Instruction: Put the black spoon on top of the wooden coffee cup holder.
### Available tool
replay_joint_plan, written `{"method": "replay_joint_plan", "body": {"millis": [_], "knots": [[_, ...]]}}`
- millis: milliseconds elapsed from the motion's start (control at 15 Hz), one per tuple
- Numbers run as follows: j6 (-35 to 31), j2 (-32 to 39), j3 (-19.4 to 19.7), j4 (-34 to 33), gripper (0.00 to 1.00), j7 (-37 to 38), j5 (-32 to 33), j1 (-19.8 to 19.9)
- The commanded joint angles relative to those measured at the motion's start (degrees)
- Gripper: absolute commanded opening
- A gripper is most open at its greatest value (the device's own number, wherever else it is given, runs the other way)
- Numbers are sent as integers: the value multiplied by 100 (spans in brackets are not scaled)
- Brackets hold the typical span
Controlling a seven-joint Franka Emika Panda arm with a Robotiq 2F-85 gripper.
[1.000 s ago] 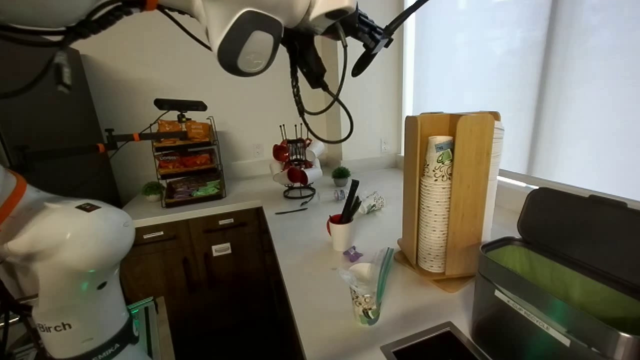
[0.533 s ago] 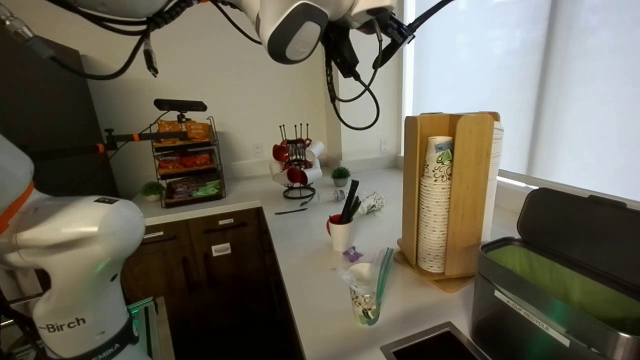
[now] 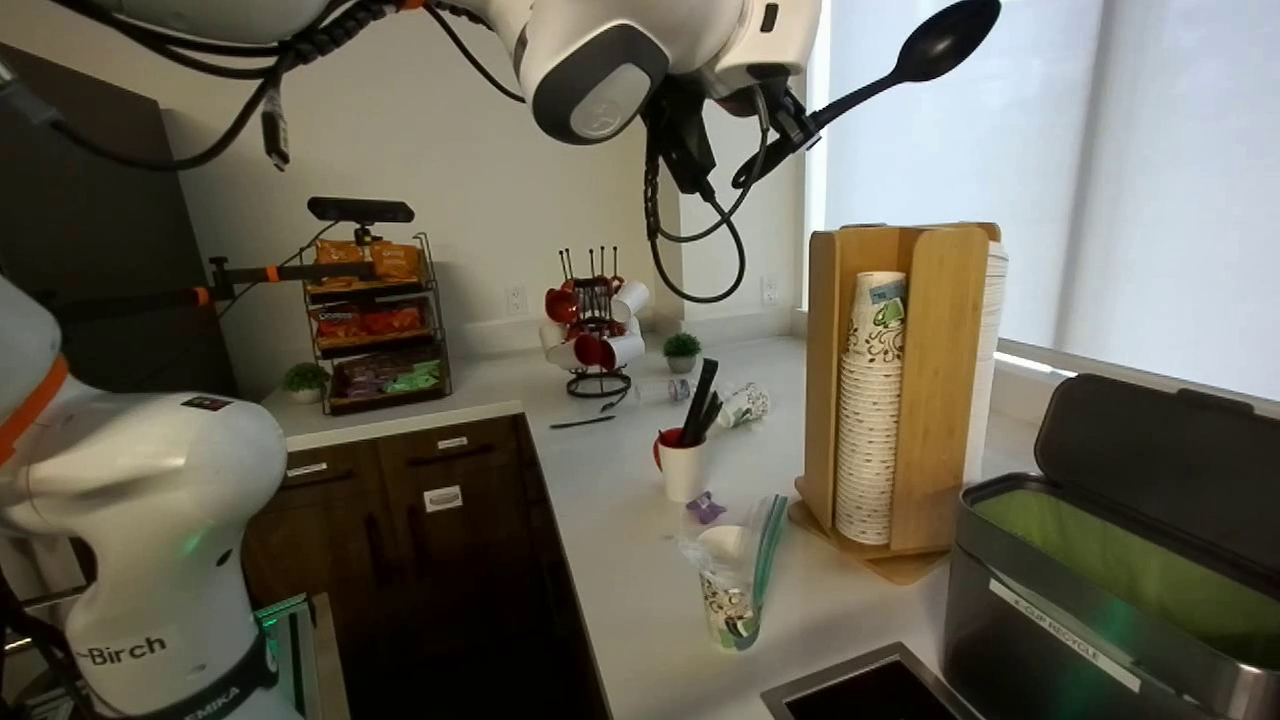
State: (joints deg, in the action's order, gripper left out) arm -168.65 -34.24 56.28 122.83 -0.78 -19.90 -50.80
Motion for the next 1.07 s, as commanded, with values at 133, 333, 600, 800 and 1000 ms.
{"method": "replay_joint_plan", "body": {"millis": [133, 333, 600, 800, 1000], "knots": [[-20, 380, 154, -336, 6, 55, -519, -259], [209, 866, 738, -1004, 6, 431, -1115, -852], [280, 1597, 1780, -1831, 6, 1188, -1871, -1939], [169, 2058, 2537, -2038, 6, 1794, -2252, -2647], [55, 1900, 2497, -1887, 26, 1780, -2079, -2687]]}}
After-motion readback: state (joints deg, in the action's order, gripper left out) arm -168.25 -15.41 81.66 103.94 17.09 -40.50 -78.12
